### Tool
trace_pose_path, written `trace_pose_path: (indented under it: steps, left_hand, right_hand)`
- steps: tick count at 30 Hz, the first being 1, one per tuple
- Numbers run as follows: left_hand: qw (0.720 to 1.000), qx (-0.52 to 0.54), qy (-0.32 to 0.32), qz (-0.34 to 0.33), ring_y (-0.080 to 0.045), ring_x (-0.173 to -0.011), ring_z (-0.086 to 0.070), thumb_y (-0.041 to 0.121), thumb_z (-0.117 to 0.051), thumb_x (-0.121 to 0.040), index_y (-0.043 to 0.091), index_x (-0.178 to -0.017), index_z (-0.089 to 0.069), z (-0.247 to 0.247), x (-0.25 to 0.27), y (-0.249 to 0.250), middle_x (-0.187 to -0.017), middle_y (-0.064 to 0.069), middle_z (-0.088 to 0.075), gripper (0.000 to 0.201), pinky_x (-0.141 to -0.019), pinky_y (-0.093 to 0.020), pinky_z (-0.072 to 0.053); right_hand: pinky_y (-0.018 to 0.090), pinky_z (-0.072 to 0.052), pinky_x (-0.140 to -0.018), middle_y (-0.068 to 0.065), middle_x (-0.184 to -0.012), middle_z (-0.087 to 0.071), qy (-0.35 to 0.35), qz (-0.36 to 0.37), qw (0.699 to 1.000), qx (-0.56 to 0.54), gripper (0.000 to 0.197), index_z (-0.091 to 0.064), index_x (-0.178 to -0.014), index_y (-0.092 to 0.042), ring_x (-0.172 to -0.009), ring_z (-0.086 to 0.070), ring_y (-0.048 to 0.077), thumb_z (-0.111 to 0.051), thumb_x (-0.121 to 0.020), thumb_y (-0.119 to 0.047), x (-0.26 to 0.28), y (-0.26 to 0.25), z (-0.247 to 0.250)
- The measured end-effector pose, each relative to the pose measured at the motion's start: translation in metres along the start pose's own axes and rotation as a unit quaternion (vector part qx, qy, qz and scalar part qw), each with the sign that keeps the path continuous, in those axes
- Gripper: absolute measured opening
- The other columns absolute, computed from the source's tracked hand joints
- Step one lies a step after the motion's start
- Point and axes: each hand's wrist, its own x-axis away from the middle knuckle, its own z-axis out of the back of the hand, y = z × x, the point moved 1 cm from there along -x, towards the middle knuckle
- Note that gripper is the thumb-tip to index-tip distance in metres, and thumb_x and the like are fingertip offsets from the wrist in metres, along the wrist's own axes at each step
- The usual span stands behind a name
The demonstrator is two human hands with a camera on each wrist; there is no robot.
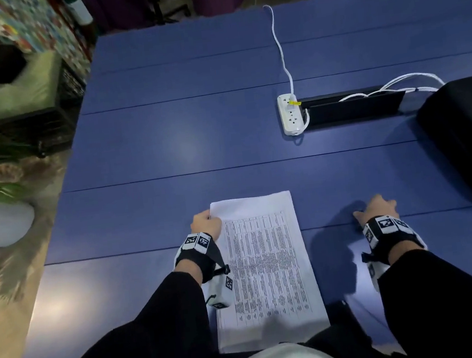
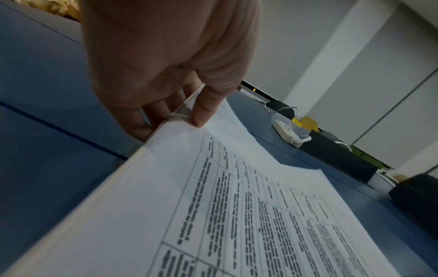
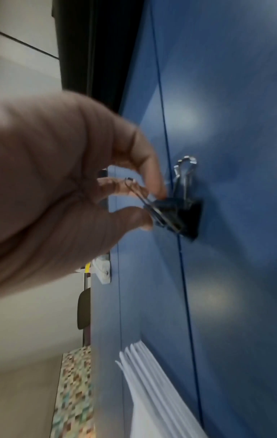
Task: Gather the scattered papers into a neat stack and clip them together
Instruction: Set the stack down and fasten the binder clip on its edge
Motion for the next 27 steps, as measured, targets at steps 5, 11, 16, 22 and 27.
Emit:
trace_pose_path:
  steps: [5,11,16,22,27]
  left_hand:
    - [0.994,0.089,-0.025,0.059,-0.027,-0.077,-0.053,-0.002,-0.048,-0.077,0.012,-0.065,-0.063,-0.004,-0.013,0.002,-0.075,-0.008,-0.06,0.024,-0.074,-0.029,-0.043]
    - [0.986,0.136,-0.034,0.092,-0.03,-0.093,-0.065,0.01,-0.061,-0.084,0.007,-0.088,-0.068,-0.01,-0.021,0.001,-0.091,-0.012,-0.065,0.009,-0.095,-0.043,-0.052]
    - [0.987,0.129,-0.036,0.09,-0.031,-0.093,-0.067,0.014,-0.063,-0.082,0.01,-0.091,-0.069,-0.01,-0.02,0.003,-0.09,-0.011,-0.068,0.012,-0.092,-0.044,-0.053]
    - [0.997,0.068,-0.012,0.038,-0.025,-0.072,-0.058,0.018,-0.06,-0.081,0.015,-0.068,-0.062,-0.007,-0.016,0.001,-0.077,-0.007,-0.063,0.014,-0.074,-0.033,-0.051]
    - [0.998,0.058,-0.001,0.027,-0.023,-0.068,-0.054,0.02,-0.061,-0.08,0.013,-0.069,-0.063,0.001,-0.014,-0.007,-0.073,-0.006,-0.06,0.013,-0.069,-0.029,-0.048]
  right_hand:
    - [0.042,-0.051,-0.08,0.027,-0.105,-0.064,0.002,0.001,0.998,-0.066,0.027,-0.065,-0.095,0.003,-0.096,-0.063,0.042,-0.072,-0.077,-0.015,0.004,-0.012,-0.01]
    - [0.033,-0.047,-0.081,0.013,-0.098,-0.064,-0.022,0.1,0.991,-0.087,0.03,-0.059,-0.081,-0.011,-0.099,-0.06,0.032,-0.079,-0.071,-0.032,0.017,-0.027,-0.014]
    - [0.039,-0.048,-0.082,0.012,-0.115,-0.045,-0.082,0.126,0.987,0.065,0.059,-0.05,-0.106,-0.01,-0.102,-0.057,0.036,-0.082,-0.065,-0.037,0.032,-0.031,-0.021]
    - [0.03,-0.047,-0.073,0.014,-0.094,-0.064,-0.054,0.207,0.977,0.02,0.014,-0.057,-0.085,-0.009,-0.085,-0.06,0.031,-0.069,-0.079,-0.013,0.042,-0.045,-0.037]
    - [0.034,-0.051,-0.075,0.016,-0.095,-0.063,-0.044,0.231,0.972,-0.008,0.013,-0.057,-0.069,-0.008,-0.085,-0.061,0.034,-0.064,-0.08,-0.007,0.044,-0.06,-0.039]
